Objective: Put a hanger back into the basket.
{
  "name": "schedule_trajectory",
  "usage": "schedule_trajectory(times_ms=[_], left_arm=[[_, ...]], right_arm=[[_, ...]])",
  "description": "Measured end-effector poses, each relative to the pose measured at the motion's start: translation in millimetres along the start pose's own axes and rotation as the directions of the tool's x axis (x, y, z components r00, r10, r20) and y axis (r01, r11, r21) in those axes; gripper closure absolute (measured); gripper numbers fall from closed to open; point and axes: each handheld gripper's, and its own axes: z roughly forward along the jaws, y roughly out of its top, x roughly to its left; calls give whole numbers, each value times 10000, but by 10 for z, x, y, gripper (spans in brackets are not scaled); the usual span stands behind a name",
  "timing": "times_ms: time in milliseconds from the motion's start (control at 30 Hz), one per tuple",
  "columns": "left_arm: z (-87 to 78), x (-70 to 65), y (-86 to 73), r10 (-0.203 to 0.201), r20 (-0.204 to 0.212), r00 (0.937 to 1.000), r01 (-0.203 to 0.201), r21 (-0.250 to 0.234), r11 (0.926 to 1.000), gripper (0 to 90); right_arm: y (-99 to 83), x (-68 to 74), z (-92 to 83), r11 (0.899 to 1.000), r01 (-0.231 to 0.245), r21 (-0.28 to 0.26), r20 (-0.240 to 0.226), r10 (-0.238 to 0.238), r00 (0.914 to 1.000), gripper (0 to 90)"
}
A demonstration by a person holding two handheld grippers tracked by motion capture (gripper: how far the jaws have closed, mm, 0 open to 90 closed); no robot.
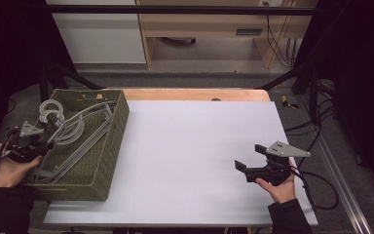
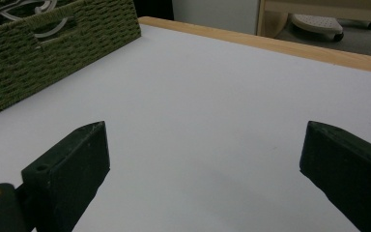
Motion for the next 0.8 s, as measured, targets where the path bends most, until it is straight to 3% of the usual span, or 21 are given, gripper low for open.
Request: schedule_trajectory(times_ms=[100, 167, 267, 367, 433, 500, 600, 667, 700, 733, 800], left_arm=[[136, -32, -3, -57, 97, 9999, 48, 867, 9962, 788], [158, -42, -4, -95, 35, 9999, 91, 927, 9957, 760], [68, -21, -2, -273, 50, 9996, 272, 80, 9996, 643], [-63, -14, 5, -622, -14, 9981, 617, -1068, 9924, 544], [-156, -30, 30, -931, 126, 9956, 939, -1650, 9818, 471], [-240, -71, 68, -1154, 346, 9927, 1203, -2364, 9642, 397], [-359, -196, 151, -1298, 1000, 9865, 1546, -3062, 9393, 331], [-406, -287, 198, -1242, 1434, 9818, 1653, -3249, 9312, 292], [-425, -351, 220, -1166, 1645, 9795, 1679, -3451, 9234, 272], [-443, -432, 243, -1033, 2022, 9739, 1741, -3731, 9113, 241], [-459, -549, 270, -947, 2575, 9616, 1942, -3948, 8980, 181]], right_arm=[[4, 6, -3, 10000, 70, 12, -76, -70, 9999, 40], [2, 6, 3, 10000, 57, 11, 16, -57, 10000, 39], [1, 6, 8, 10000, 50, -43, 13, -50, 10000, 39], [0, 9, 8, 9999, 77, -83, 29, -77, 10000, 39], [-1, 7, 4, 9999, 66, -98, 31, -66, 10000, 40], [-1, 6, 6, 9999, 42, -130, 61, -41, 10000, 39], [-2, 1, 5, 9999, 32, -169, 79, -31, 10000, 39], [-4, -4, 0, 9998, 45, -214, 67, -44, 10000, 37], [-2, -3, -2, 9997, 23, -260, 97, -21, 10000, 37], [-1, -6, -5, 9996, 13, -297, 96, -10, 10000, 37], [-3, -13, -15, 9995, 31, -311, 91, -28, 10000, 37]])
